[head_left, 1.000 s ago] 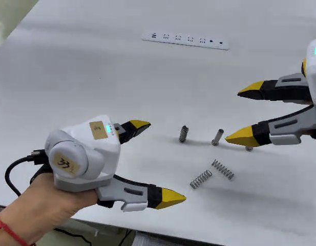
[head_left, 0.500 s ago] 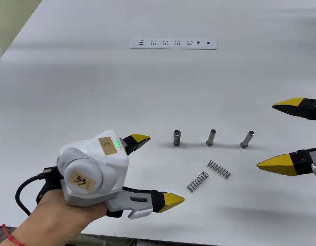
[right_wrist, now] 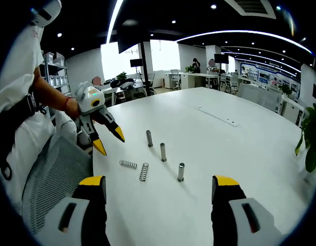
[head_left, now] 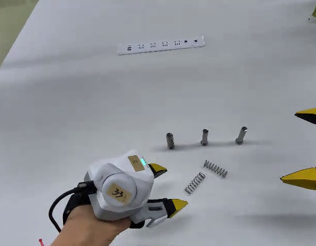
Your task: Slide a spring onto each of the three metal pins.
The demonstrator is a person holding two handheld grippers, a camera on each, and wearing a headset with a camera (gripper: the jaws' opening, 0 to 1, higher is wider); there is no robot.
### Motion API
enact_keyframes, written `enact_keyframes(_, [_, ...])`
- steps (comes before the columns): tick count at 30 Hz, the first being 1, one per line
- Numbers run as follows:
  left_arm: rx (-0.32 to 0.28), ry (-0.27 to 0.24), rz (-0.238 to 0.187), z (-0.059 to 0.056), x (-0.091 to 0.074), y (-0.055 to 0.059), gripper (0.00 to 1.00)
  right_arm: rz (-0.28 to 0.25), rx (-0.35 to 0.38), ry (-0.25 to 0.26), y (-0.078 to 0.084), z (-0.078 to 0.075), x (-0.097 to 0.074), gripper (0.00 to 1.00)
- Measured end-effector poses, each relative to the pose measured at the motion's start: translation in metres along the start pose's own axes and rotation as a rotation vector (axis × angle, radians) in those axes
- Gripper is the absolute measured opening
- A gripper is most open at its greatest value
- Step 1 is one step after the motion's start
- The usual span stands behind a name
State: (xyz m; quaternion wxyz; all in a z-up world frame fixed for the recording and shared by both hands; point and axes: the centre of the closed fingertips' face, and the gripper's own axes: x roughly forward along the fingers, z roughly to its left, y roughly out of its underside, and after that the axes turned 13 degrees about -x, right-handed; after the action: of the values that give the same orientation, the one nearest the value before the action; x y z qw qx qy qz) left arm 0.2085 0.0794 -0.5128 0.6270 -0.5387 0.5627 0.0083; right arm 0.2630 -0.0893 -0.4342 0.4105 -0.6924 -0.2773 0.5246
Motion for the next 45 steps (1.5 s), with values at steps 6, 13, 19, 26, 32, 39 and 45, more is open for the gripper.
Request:
enact_keyframes(6, [-0.002,-0.014,0.043,0.0,0.016,0.007,0.37,-0.001,0.014,0.007,0.011,0.0,-0.008,0.86])
enact_keyframes(13, [0.001,-0.037,0.09,0.001,0.033,0.01,0.31,0.001,0.021,0.015,0.016,-0.001,-0.011,0.86])
enact_keyframes(19, [-0.005,-0.053,0.107,0.001,0.043,0.012,0.23,0.002,0.021,0.02,0.016,-0.001,-0.013,0.85])
enact_keyframes(26, [0.016,-0.076,0.125,0.006,0.043,0.014,0.17,0.02,0.013,0.007,0.021,0.003,-0.012,0.84])
enact_keyframes(32, [0.063,-0.084,0.142,0.007,0.043,0.015,0.12,0.02,0.014,0.009,0.022,0.002,-0.012,0.84])
enact_keyframes(39, [0.056,-0.076,0.147,0.008,0.043,0.015,0.11,0.024,0.019,0.005,0.024,0.005,-0.012,0.84])
enact_keyframes(45, [0.055,-0.069,0.155,0.01,0.04,0.015,0.11,0.025,0.023,0.005,0.024,0.006,-0.01,0.83])
